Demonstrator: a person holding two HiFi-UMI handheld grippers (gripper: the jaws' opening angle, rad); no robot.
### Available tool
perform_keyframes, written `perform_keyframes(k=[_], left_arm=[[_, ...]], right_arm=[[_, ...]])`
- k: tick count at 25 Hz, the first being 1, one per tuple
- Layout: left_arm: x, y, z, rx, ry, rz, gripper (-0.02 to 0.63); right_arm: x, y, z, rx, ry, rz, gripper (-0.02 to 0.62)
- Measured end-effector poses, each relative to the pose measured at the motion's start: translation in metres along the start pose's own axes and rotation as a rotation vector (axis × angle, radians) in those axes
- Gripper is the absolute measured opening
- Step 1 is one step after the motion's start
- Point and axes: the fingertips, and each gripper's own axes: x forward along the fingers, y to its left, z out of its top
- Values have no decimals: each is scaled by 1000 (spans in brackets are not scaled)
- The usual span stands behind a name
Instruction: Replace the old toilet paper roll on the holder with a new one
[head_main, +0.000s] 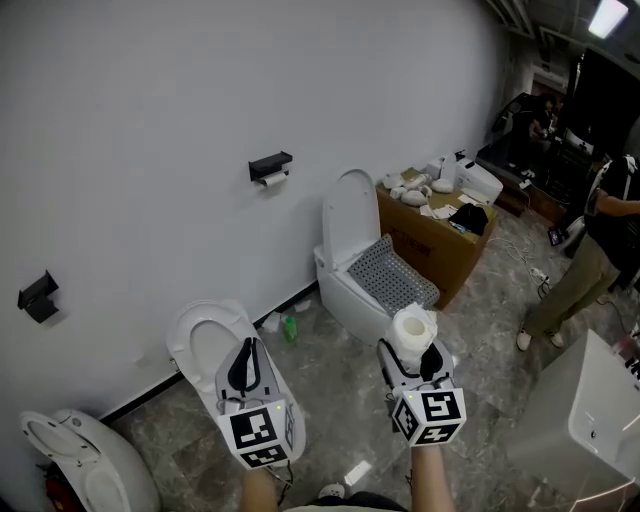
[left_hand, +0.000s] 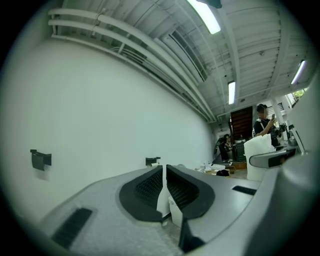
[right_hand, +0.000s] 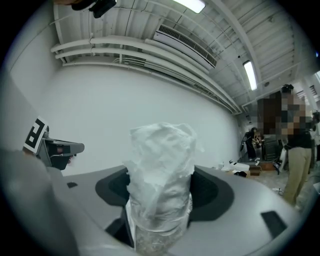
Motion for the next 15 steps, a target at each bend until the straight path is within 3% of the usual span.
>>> perform_keyframes(k=[3, 5, 6, 15], left_arm=[[12, -1, 1, -5, -11, -23, 37], [24, -3, 2, -9, -15, -46, 142], [30, -5, 1, -12, -12, -54, 163], [100, -14, -14, -30, 8, -27, 200]], right_arm=[[8, 1, -2, 2, 3, -2, 310], [16, 0, -3, 2, 7, -3, 310], [21, -1, -4, 2, 11, -3, 310], [88, -30, -9, 5, 12, 28, 310]])
